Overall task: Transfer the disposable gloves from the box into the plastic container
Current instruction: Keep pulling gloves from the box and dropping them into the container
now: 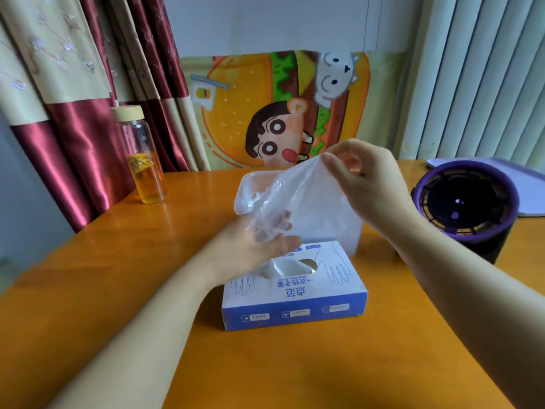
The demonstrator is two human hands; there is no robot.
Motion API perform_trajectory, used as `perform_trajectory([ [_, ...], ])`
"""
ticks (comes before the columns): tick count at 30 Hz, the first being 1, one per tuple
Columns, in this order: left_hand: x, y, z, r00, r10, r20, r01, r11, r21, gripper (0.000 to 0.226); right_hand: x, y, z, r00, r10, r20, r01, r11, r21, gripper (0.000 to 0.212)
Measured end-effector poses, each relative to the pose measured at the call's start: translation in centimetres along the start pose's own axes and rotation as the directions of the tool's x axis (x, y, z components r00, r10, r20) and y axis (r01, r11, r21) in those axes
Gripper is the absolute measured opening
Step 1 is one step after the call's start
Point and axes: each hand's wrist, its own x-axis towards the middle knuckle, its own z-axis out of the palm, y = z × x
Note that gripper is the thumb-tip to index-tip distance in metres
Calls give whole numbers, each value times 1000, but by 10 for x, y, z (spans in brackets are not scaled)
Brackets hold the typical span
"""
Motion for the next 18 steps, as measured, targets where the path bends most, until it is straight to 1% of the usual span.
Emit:
perform_trajectory([
  [3,9,16,-10,991,111,-69,-122,976,-180,68,7,-9,-9,992,-22,121,21,1000,9,1],
  [4,13,23,-12,989,110,-100,-131,961,-243,70,10,-12,-12,988,-36,153,35,999,11,1],
  [5,19,31,-14,987,103,-124,-138,936,-322,66,14,-15,-16,982,-52,182,51,999,9,1],
  [7,29,43,-15,981,63,-186,-145,871,-469,40,22,-21,-21,970,-75,232,79,997,-5,3],
  [8,35,49,-17,975,27,-222,-141,847,-513,26,26,-23,-24,964,-87,250,93,996,-10,6],
  [9,42,54,-21,965,-8,-264,-138,837,-529,19,32,-26,-27,961,-94,261,100,995,-9,10],
  [11,54,55,-27,942,-86,-324,-124,808,-575,16,39,-28,-32,955,-77,288,71,997,34,30],
  [14,69,59,-39,901,-230,-367,-108,702,-704,10,43,-22,-35,920,13,391,-69,989,130,77],
  [16,75,60,-42,884,-295,-363,-94,647,-756,17,35,-13,-28,892,50,449,-114,986,118,103],
  [18,80,57,-42,875,-355,-331,-44,621,-782,23,25,-4,-16,896,56,441,-117,987,112,115],
])
